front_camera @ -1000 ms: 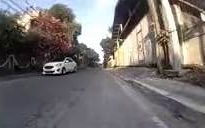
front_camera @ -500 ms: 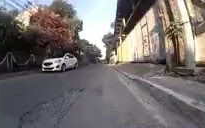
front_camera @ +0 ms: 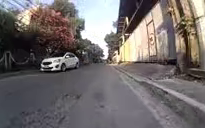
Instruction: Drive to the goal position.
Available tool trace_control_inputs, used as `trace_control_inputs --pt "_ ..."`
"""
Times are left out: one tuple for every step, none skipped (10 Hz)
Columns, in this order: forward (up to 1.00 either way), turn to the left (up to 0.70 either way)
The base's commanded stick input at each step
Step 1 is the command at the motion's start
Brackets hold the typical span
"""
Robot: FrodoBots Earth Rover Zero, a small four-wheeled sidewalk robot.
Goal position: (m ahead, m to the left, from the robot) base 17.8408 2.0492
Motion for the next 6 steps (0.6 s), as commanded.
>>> trace_control_inputs --pt "0.91 -0.37" --pt "0.91 -0.37" --pt "0.91 -0.21" --pt "0.91 -0.01" --pt "0.91 0.00" --pt "0.91 0.00"
